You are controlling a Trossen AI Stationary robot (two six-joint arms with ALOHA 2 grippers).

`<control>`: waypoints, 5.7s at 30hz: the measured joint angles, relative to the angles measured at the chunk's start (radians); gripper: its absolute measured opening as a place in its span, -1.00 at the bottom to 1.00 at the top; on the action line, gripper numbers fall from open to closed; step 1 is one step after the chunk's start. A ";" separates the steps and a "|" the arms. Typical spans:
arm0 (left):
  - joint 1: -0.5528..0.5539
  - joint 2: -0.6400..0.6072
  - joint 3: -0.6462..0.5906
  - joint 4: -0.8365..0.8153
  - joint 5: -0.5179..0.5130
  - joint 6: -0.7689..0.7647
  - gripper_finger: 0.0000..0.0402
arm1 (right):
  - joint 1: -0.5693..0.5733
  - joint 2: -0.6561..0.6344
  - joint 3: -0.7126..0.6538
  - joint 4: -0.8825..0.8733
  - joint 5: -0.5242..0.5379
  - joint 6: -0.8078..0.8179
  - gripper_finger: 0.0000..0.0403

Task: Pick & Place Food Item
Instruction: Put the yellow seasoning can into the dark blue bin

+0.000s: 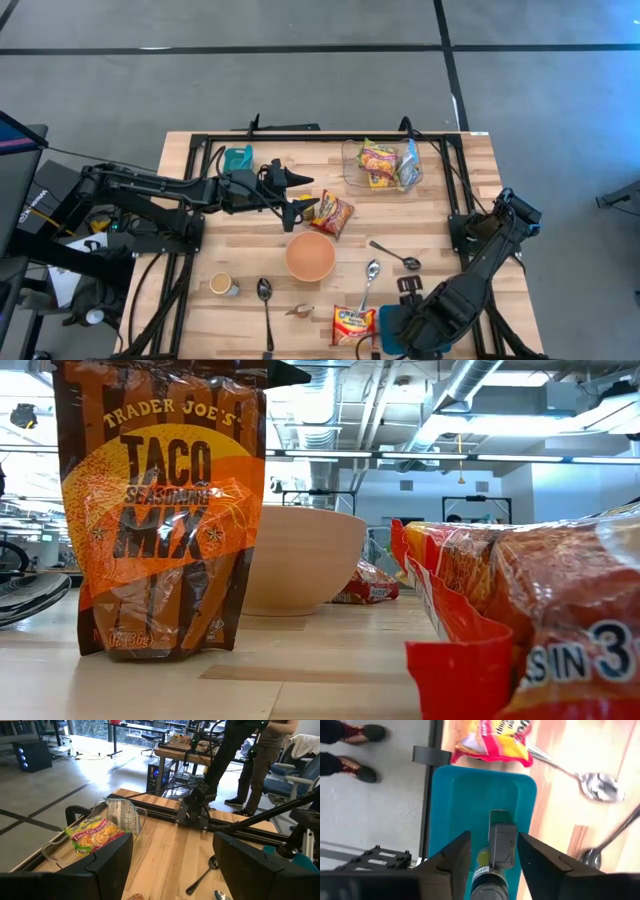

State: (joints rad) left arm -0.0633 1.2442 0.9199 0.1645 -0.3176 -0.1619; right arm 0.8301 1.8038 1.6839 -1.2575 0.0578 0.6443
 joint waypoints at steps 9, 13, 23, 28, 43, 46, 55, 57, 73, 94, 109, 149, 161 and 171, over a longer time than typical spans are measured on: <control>0.000 0.000 0.000 0.000 0.000 0.000 0.35 | -0.009 0.000 0.002 0.051 -0.004 -0.095 -0.78; 0.000 0.000 0.000 0.000 0.000 0.000 0.35 | -0.022 0.000 0.002 0.050 -0.005 -0.095 -0.96; 0.000 0.000 0.000 0.000 0.000 0.000 0.35 | -0.099 0.000 0.002 0.046 -0.005 -0.010 -0.96; 0.000 0.000 0.000 0.000 0.000 0.000 0.35 | -0.161 0.000 0.002 0.046 -0.005 0.003 -0.99; 0.000 0.000 0.000 0.000 0.000 0.000 0.35 | -0.344 0.000 0.002 0.066 0.101 0.054 -0.99; 0.000 0.000 0.000 0.000 0.000 0.000 0.35 | -0.380 0.000 0.002 0.066 0.101 0.008 -0.99; 0.000 0.000 0.000 0.000 0.000 0.000 0.35 | -0.479 0.000 0.002 0.064 0.101 -0.091 -0.99; 0.000 0.000 0.000 0.000 0.000 0.000 0.35 | -0.494 0.000 0.002 0.060 0.099 -0.117 -0.99; 0.000 0.000 0.000 0.000 0.000 0.000 0.35 | -0.552 0.000 0.002 0.060 -0.088 -0.523 -0.99; 0.000 0.000 0.000 0.001 0.000 0.000 0.35 | -0.717 -0.376 -0.443 0.354 -0.166 -0.411 -0.99; -0.011 0.000 0.000 0.026 0.001 -0.129 0.35 | -0.657 -0.482 -0.552 0.423 -0.115 -0.225 -0.99; 0.122 0.000 0.000 0.033 -0.101 -0.255 0.35 | -0.633 -0.482 -0.552 0.458 0.050 -0.124 -0.99; 0.119 0.000 0.000 -0.409 -0.012 -0.140 0.35 | -0.601 -0.470 -0.553 0.454 0.105 -0.120 -0.99; 0.119 0.000 -0.001 -0.676 -0.009 -0.077 0.35 | -0.601 -0.441 -0.553 0.452 0.106 -0.125 -0.99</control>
State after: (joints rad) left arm 0.0559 1.2442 0.9192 -0.5117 -0.3264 -0.2394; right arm 0.2287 1.3628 1.1305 -0.8055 0.1635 0.5190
